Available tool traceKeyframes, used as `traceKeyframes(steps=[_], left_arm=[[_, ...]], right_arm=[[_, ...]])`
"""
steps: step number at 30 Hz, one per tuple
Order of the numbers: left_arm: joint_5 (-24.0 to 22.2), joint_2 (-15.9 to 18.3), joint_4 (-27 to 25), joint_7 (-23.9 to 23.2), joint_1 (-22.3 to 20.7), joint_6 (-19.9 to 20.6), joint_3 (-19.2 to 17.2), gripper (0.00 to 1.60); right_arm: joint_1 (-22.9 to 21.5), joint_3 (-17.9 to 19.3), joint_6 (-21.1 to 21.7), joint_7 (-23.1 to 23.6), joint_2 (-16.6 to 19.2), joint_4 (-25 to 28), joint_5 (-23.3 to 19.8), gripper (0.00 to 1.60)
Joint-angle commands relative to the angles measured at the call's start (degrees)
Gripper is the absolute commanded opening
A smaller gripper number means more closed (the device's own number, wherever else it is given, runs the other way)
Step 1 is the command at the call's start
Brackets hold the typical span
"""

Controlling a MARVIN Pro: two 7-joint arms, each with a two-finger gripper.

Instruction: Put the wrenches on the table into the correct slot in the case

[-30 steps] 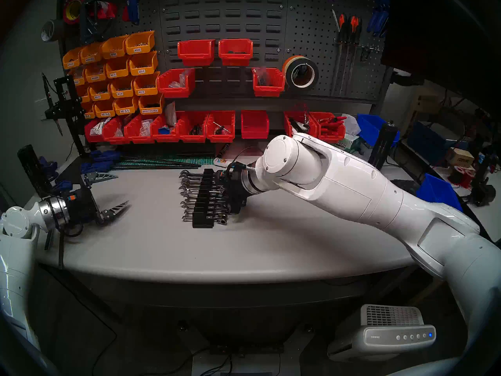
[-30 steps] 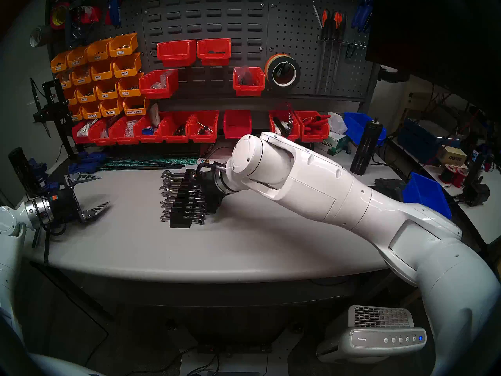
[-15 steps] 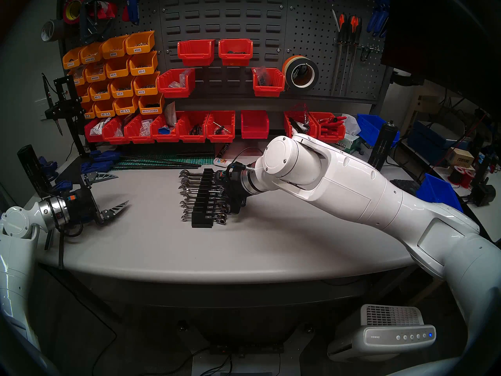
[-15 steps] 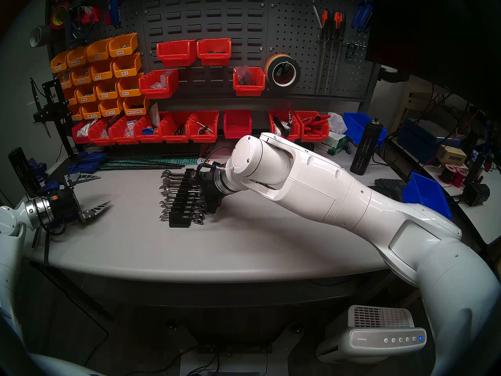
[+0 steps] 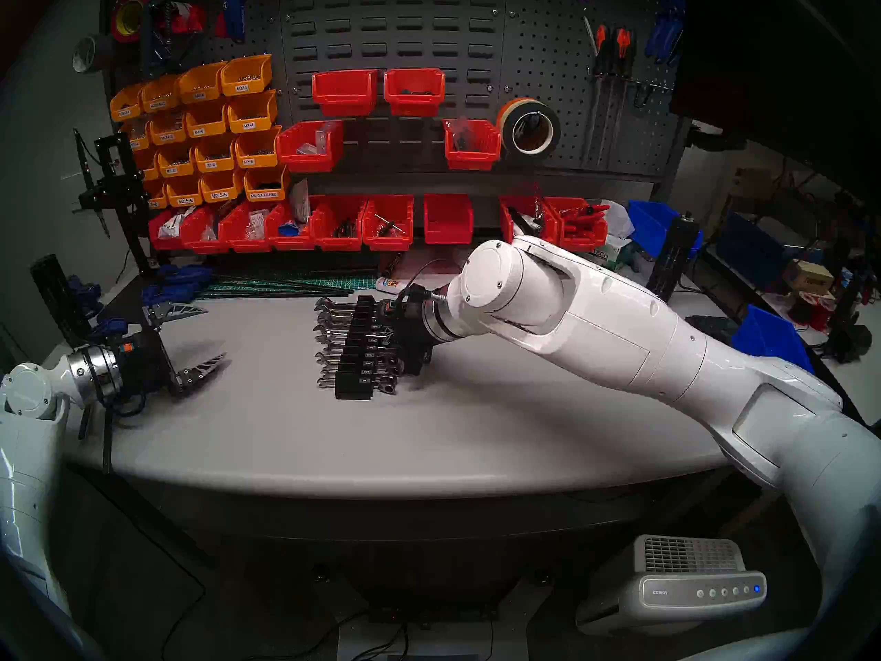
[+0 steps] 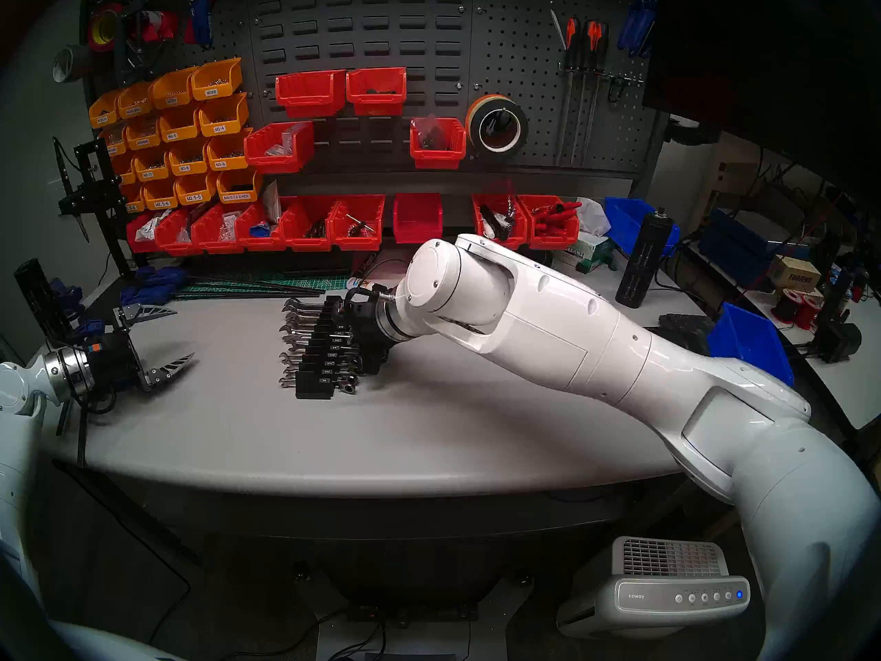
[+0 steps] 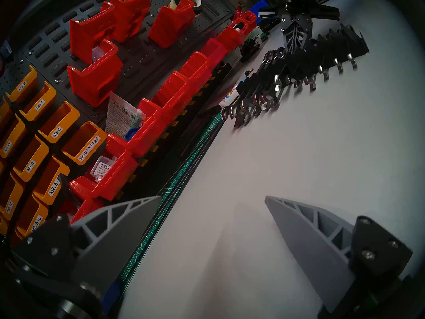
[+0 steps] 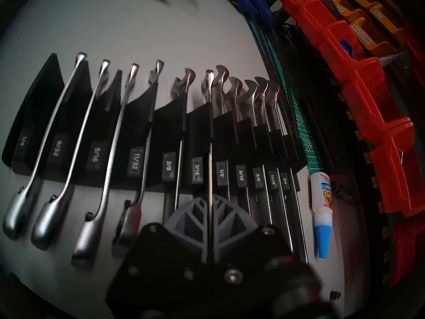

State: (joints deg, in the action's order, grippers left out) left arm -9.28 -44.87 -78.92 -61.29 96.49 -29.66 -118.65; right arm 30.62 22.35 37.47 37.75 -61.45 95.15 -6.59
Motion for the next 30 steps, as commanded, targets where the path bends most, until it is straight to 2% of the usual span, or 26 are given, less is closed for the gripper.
traceKeyframes(steps=[1, 30], left_arm=[[-0.75, 0.63, -0.7, 0.24, -1.0, 0.15, -0.94, 1.6], [-0.76, 0.63, -0.7, 0.24, -1.0, 0.15, -0.94, 1.6]], right_arm=[[-1.03, 0.93, -0.2, -0.49, -0.46, -0.17, 0.19, 0.0], [-1.25, 0.84, -0.87, -0.33, -0.69, -1.29, 0.65, 0.0]])
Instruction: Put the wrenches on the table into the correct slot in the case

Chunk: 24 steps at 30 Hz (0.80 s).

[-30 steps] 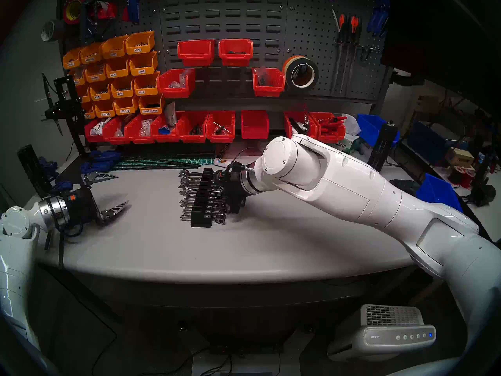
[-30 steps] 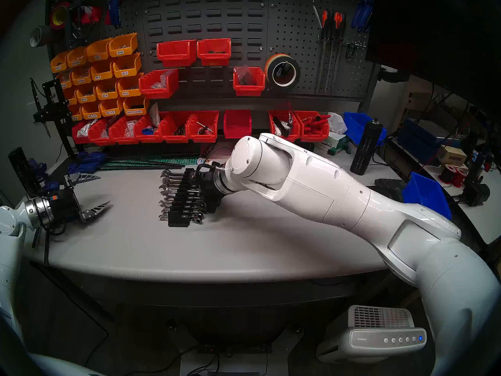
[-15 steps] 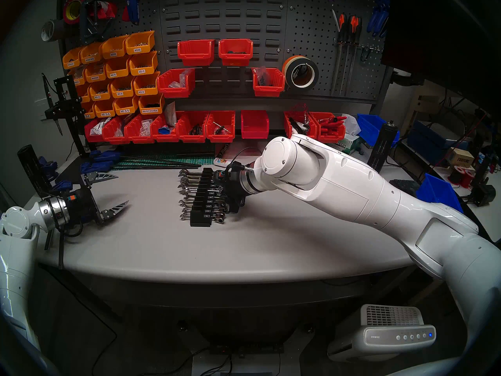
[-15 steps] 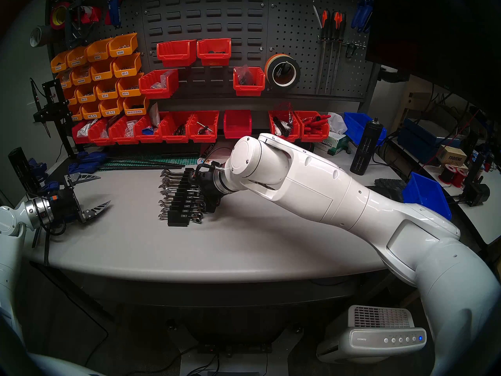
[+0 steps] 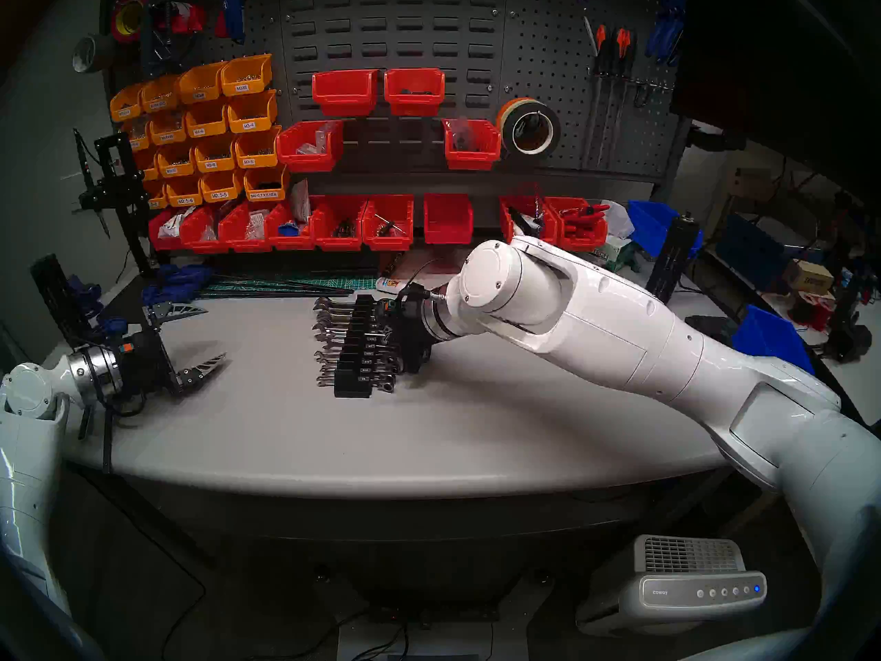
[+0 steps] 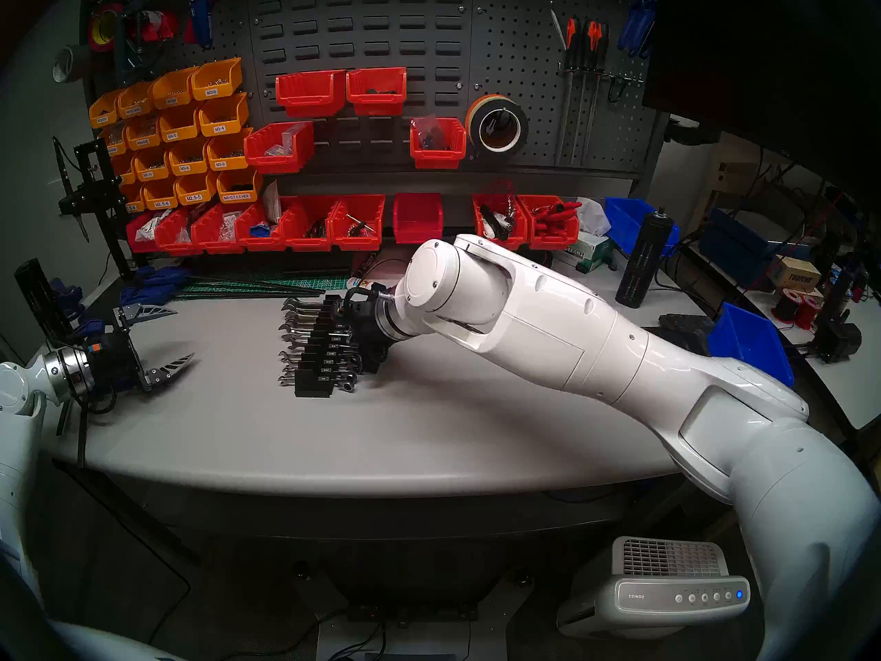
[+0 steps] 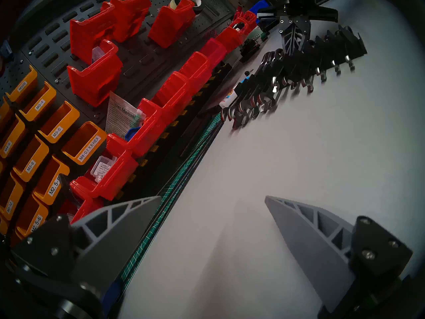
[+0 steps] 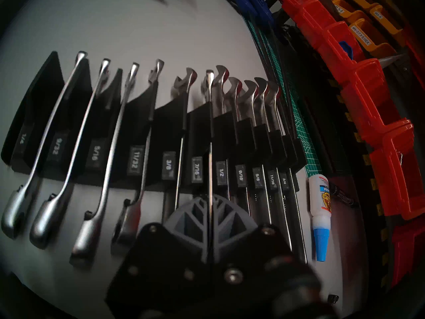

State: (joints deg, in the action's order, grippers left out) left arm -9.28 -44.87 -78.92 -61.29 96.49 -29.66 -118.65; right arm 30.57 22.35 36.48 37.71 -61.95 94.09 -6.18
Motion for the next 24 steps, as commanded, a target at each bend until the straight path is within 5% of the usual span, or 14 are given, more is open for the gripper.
traceKeyframes(steps=[1, 24], left_arm=[[-0.76, 0.63, -0.7, 0.23, -1.0, 0.15, -0.94, 1.6], [-0.74, 0.62, -0.7, 0.24, -1.0, 0.14, -0.93, 1.6]], right_arm=[[-1.2, 0.83, 0.12, -0.29, -0.19, -0.23, 0.24, 0.0], [-1.64, 0.89, 1.43, 0.0, -0.66, 0.8, 0.78, 0.0]])
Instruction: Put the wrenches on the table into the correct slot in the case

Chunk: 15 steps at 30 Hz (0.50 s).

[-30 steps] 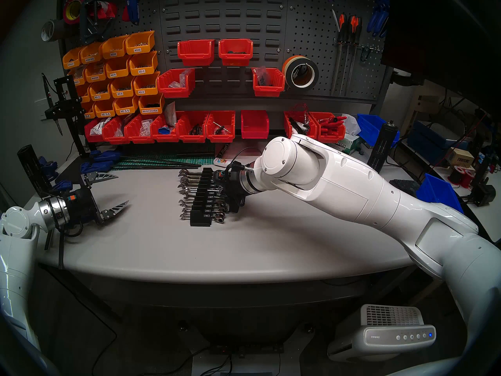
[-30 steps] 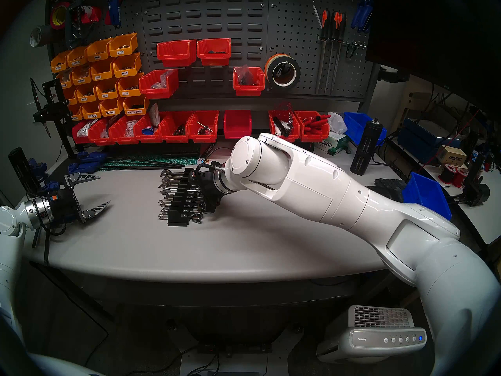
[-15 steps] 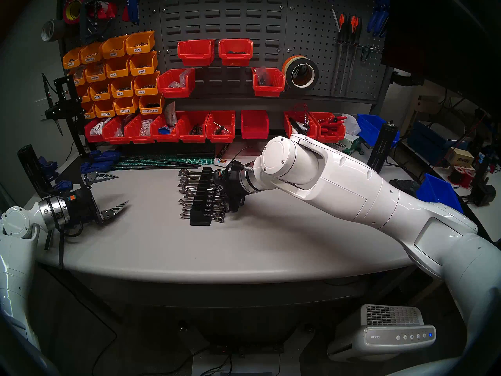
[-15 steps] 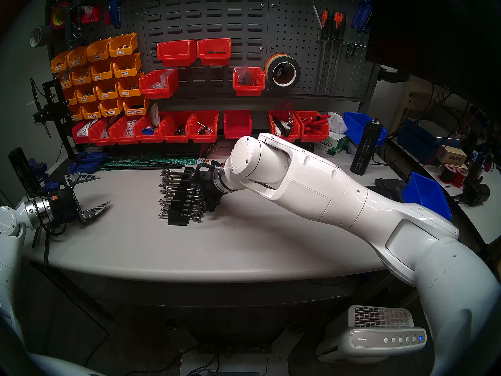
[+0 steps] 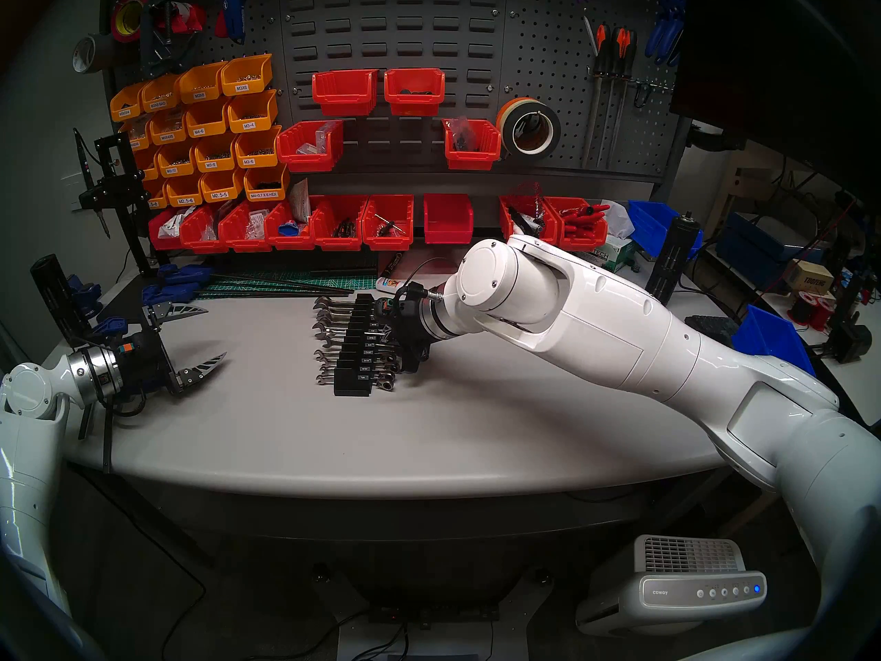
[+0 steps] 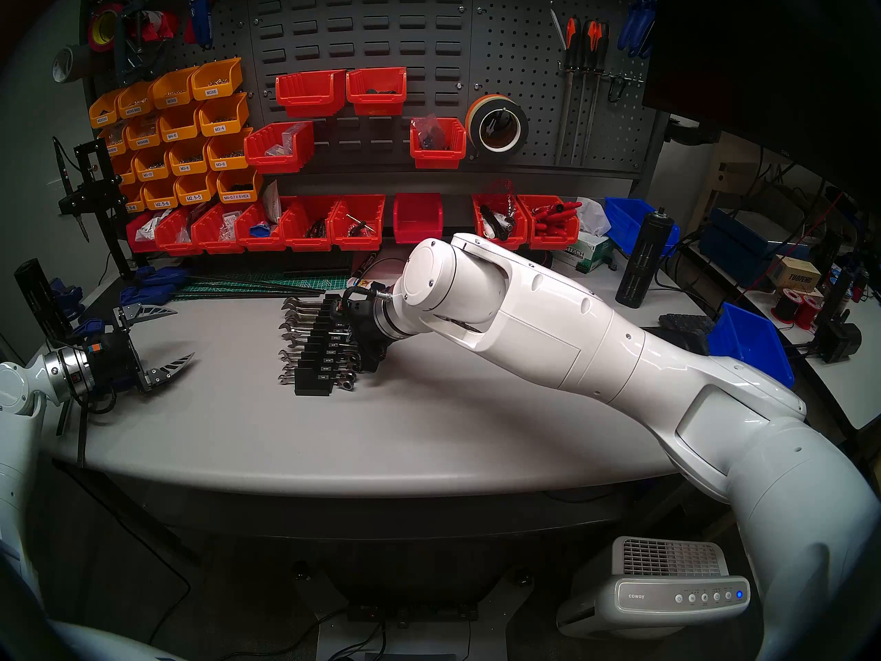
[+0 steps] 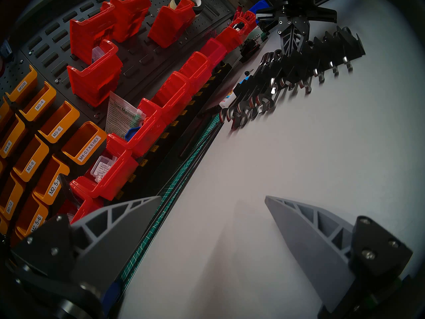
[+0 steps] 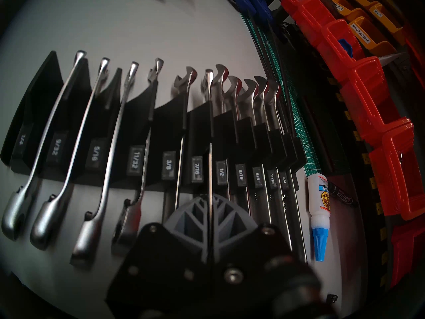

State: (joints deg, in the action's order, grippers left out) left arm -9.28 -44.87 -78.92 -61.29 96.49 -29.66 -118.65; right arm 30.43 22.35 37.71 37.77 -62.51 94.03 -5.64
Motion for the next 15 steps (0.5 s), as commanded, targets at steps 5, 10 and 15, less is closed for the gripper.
traceKeyframes(steps=[5, 10, 15], left_arm=[[-0.74, 0.62, -0.7, 0.24, -1.0, 0.14, -0.93, 1.6], [-0.74, 0.62, -0.7, 0.24, -1.0, 0.14, -0.93, 1.6], [-0.74, 0.62, -0.7, 0.24, -1.0, 0.14, -0.93, 1.6]], right_arm=[[-1.52, 0.9, 0.33, 0.03, -0.19, 0.92, 0.32, 0.0], [-1.65, 0.9, 0.24, 0.15, -0.37, 0.79, 0.46, 0.0], [-1.75, 0.93, 0.41, 0.25, -0.5, 0.77, 0.56, 0.0]])
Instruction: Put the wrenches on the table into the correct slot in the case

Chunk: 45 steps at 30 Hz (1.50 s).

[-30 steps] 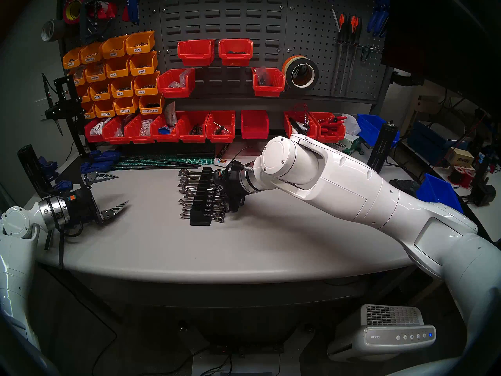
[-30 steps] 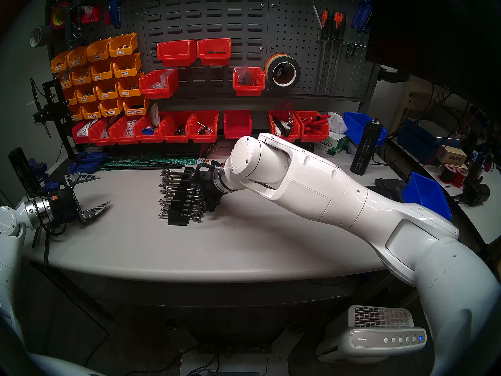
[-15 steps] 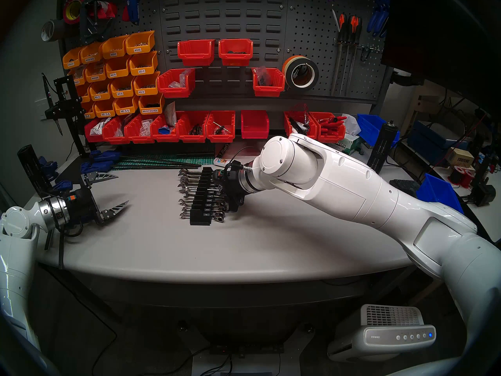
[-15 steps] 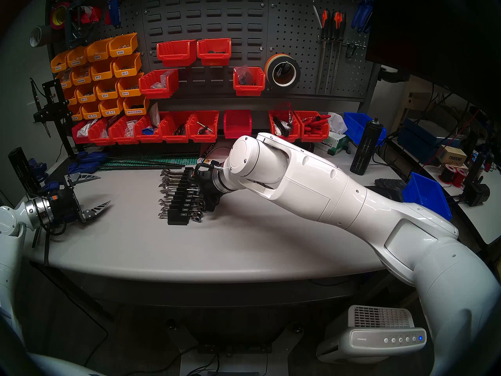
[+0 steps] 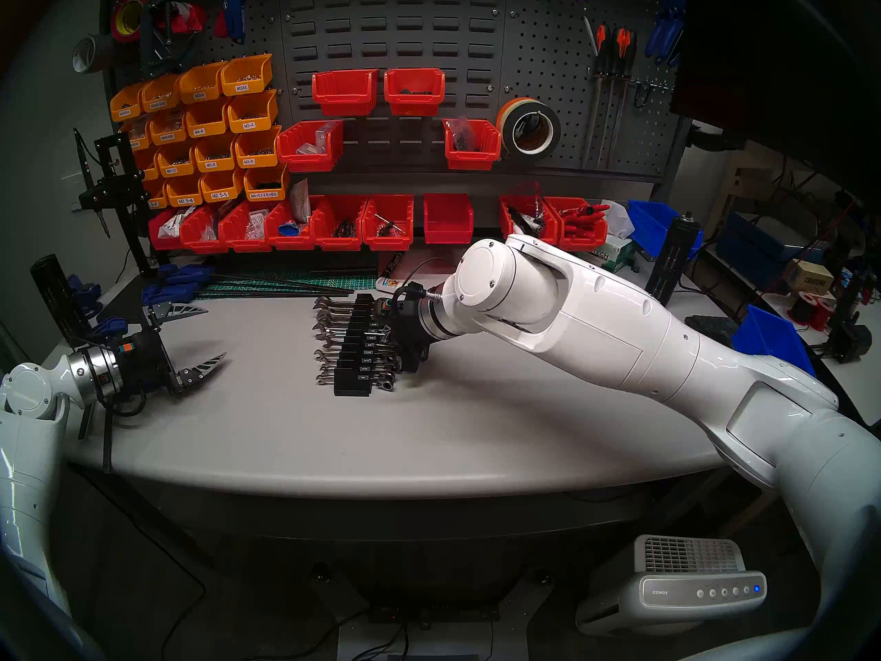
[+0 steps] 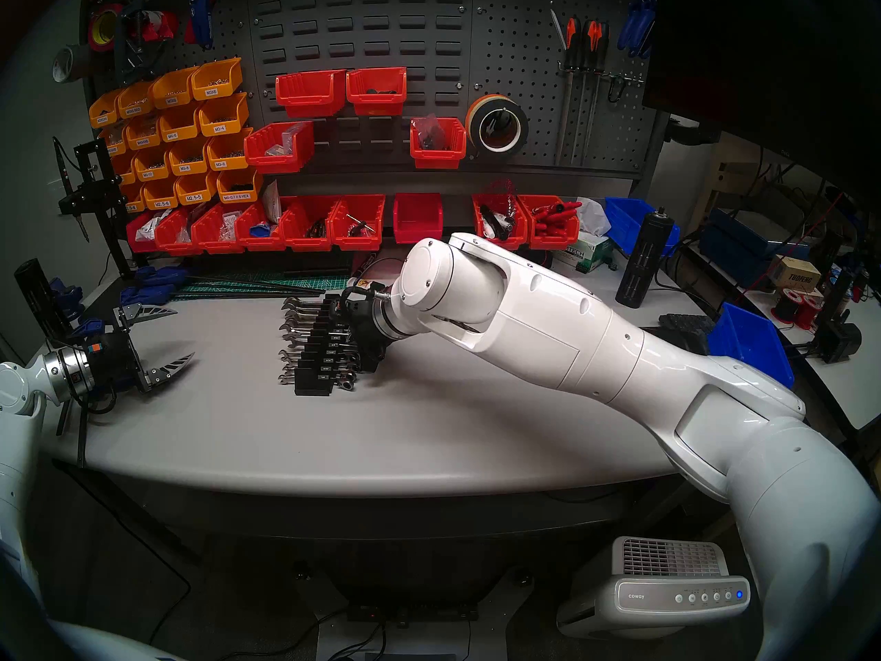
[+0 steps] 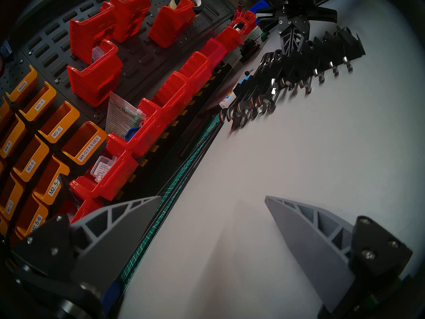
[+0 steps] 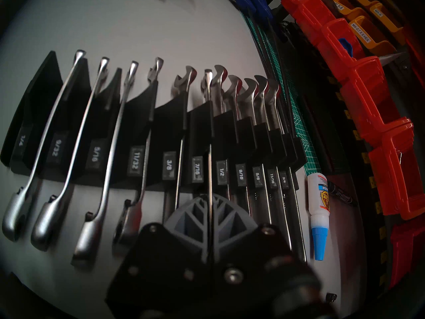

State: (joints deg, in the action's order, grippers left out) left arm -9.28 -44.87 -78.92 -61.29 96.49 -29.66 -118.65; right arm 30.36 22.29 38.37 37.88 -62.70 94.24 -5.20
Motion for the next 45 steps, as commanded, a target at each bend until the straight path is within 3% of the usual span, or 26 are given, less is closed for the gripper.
traceKeyframes(steps=[1, 8, 10, 18, 39, 42, 45], left_arm=[[-0.74, 0.62, -0.7, 0.24, -1.0, 0.14, -0.93, 1.6], [-0.74, 0.62, -0.7, 0.24, -1.0, 0.14, -0.93, 1.6], [-0.73, 0.62, -0.69, 0.24, -1.0, 0.14, -0.93, 1.6], [-0.74, 0.62, -0.7, 0.24, -1.0, 0.14, -0.93, 1.6], [-0.74, 0.62, -0.7, 0.24, -1.0, 0.14, -0.93, 1.6], [-0.75, 0.62, -0.7, 0.24, -1.0, 0.14, -0.93, 1.6], [-0.75, 0.62, -0.7, 0.24, -1.0, 0.14, -0.94, 1.6]], right_arm=[[-1.7, 0.99, -0.18, 0.16, -0.33, 0.58, 0.13, 0.0], [-1.79, 1.03, -0.14, 0.28, -0.36, 0.66, 0.17, 0.04], [-1.84, 1.04, -0.11, 0.33, -0.38, 0.68, 0.19, 0.23], [-1.93, 1.07, 0.06, 0.36, -0.41, 0.71, 0.32, 0.52], [-2.12, 0.82, -0.39, 0.6, -0.57, 0.31, 0.6, 0.69], [-2.06, 0.88, -0.4, 0.55, -0.66, 0.24, 0.58, 0.73], [-2.09, 0.87, -0.53, 0.61, -0.73, 0.15, 0.6, 0.88]])
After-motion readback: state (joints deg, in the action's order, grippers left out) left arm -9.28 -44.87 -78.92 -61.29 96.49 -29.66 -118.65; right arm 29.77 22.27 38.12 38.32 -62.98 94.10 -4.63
